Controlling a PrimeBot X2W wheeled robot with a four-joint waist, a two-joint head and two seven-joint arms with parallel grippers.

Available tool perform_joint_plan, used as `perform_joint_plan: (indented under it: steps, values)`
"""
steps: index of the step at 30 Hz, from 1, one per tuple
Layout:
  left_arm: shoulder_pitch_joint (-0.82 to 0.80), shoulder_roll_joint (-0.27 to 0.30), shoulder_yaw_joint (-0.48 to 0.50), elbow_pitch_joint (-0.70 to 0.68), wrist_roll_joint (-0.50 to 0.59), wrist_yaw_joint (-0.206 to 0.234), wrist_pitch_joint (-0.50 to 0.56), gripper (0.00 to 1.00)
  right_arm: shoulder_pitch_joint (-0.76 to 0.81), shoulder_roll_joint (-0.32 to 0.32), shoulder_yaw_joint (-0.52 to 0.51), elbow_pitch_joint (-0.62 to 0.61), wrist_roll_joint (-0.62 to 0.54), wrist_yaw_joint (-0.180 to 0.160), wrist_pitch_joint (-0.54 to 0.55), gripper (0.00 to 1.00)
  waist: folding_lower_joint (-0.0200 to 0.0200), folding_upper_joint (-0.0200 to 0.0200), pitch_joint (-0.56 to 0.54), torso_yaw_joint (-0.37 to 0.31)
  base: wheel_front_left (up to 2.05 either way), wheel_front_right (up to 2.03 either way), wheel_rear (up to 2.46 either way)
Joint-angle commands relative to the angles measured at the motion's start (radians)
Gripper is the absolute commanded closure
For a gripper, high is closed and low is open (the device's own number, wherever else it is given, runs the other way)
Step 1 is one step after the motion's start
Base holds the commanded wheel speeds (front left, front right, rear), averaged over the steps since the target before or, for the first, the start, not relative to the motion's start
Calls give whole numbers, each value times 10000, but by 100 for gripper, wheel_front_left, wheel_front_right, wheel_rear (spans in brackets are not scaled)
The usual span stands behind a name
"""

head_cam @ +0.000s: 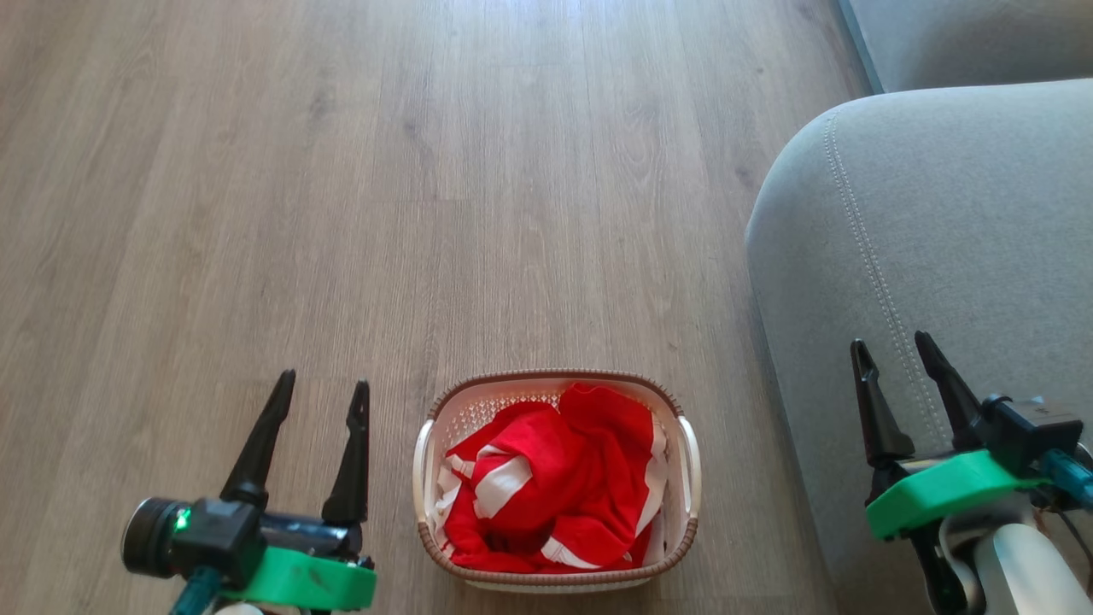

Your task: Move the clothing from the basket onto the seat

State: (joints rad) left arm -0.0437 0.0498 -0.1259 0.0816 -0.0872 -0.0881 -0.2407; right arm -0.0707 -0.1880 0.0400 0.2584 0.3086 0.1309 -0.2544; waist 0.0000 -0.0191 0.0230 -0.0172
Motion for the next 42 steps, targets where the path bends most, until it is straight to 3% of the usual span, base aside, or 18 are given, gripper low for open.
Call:
perform_joint_plan:
  steps: [1,27,42]
  values:
    - [-369,62,227,-391,452,-11,-192,0,-413,29,81,-246,-515,-2,-74,0,0,0,-8,-13,0,0,0]
    - [-351,18,365,-244,302,40,-210,0,-434,7,181,-136,-511,-2,-74,0,0,0,-17,-98,0,0,0]
    - [-771,7,431,105,-67,251,-210,0,-823,-252,217,-386,-292,-2,-74,0,0,0,726,-838,0,0,0]
